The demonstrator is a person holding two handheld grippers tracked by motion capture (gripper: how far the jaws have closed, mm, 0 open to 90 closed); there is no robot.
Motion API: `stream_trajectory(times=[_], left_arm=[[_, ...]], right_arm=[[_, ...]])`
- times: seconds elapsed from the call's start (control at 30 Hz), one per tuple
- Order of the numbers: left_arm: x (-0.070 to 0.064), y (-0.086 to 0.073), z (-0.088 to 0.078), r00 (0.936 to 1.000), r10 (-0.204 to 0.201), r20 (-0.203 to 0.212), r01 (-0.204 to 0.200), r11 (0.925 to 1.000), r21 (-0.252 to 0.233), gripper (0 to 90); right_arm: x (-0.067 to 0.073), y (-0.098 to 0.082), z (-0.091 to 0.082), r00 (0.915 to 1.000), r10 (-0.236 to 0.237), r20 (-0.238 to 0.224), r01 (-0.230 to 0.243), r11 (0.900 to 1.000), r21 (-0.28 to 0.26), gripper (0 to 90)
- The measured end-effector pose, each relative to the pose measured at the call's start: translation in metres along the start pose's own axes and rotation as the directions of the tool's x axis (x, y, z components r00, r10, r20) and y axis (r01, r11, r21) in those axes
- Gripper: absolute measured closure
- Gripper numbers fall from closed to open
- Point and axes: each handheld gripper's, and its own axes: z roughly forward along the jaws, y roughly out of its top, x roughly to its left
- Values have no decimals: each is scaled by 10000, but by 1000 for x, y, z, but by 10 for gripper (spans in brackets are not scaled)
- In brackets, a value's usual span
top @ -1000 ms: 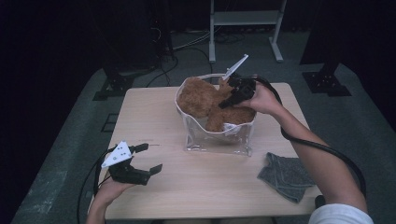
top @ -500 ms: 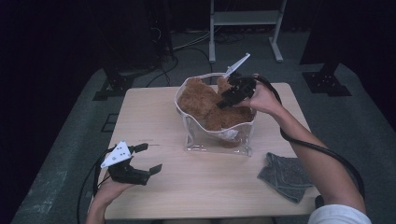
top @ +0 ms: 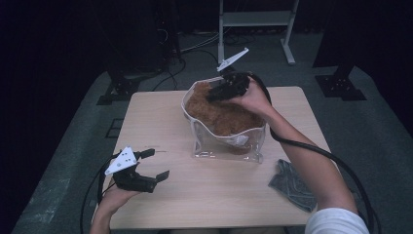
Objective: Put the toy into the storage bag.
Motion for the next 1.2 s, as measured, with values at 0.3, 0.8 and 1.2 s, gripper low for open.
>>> stream_trajectory(times=[0.3,0.8,1.2], left_arm=[[0,-1,-4,10000,17,-47,-17,10000,-69,65],[-2,0,-5,9999,82,-66,-82,9999,-71,65],[-5,1,-5,9999,148,-45,-149,9998,-125,65]], right_arm=[[0,17,31,9990,-311,325,293,9981,543,657],[8,5,13,9999,94,93,-107,9888,1488,549],[11,-15,-44,9982,573,156,-578,9977,347,483]])
